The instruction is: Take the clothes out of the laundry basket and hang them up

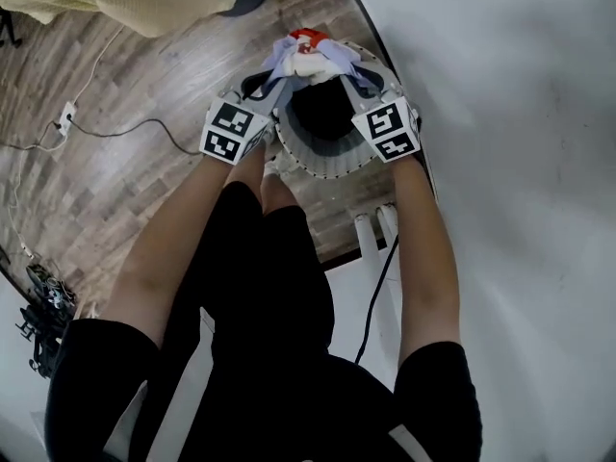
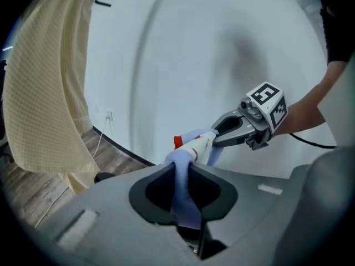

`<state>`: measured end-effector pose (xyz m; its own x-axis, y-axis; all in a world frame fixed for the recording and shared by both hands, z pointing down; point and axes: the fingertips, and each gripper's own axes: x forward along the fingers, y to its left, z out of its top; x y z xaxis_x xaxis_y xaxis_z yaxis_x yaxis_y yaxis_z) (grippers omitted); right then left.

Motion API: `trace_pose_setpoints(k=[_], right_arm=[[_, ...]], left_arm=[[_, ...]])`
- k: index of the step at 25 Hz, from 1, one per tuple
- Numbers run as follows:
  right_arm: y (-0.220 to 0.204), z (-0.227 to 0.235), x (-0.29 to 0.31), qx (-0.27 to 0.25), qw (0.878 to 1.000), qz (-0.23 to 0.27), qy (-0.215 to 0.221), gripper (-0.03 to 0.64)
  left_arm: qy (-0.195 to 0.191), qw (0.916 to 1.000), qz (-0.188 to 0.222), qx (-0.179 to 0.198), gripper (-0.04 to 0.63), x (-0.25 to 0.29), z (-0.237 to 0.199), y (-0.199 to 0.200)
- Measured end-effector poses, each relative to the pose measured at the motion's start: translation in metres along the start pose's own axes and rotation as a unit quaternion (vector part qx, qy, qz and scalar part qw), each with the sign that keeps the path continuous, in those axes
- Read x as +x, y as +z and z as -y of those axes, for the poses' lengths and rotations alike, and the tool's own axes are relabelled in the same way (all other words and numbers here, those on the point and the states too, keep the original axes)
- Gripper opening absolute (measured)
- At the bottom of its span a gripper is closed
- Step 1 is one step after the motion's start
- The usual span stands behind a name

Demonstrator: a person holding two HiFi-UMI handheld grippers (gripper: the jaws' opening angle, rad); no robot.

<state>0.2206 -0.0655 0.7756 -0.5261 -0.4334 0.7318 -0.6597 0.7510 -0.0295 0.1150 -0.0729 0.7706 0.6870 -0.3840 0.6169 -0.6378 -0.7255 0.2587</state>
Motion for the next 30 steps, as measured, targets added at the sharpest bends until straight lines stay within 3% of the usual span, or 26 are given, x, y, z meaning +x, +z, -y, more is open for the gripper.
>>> trace_pose_setpoints(k=[9, 15, 23, 30], right_arm=[[0.131, -0.032, -0.131, 0.043, 0.985, 0.152, -0.073, 0.064], [0.266, -0.087, -0.221, 0.045, 0.969, 0.225, -0.092, 0.063], [0.305, -0.095, -0.259, 0.056, 0.946, 0.314, -0.064, 0.061], [0.317, -0.103, -0.267, 0.041, 0.938, 0.342, -0.038, 0.061]], left_arm=[[0.004, 0.9911, 0.130, 0.028, 0.046, -0.139, 0.044, 0.124], [0.011, 0.9776, 0.208, 0.026, 0.046, -0.282, 0.051, 0.210], [0.055, 0.9595, 0.274, 0.031, 0.046, -0.326, 0.068, 0.245], [0.084, 0.9539, 0.285, 0.044, 0.046, -0.339, 0.072, 0.253]])
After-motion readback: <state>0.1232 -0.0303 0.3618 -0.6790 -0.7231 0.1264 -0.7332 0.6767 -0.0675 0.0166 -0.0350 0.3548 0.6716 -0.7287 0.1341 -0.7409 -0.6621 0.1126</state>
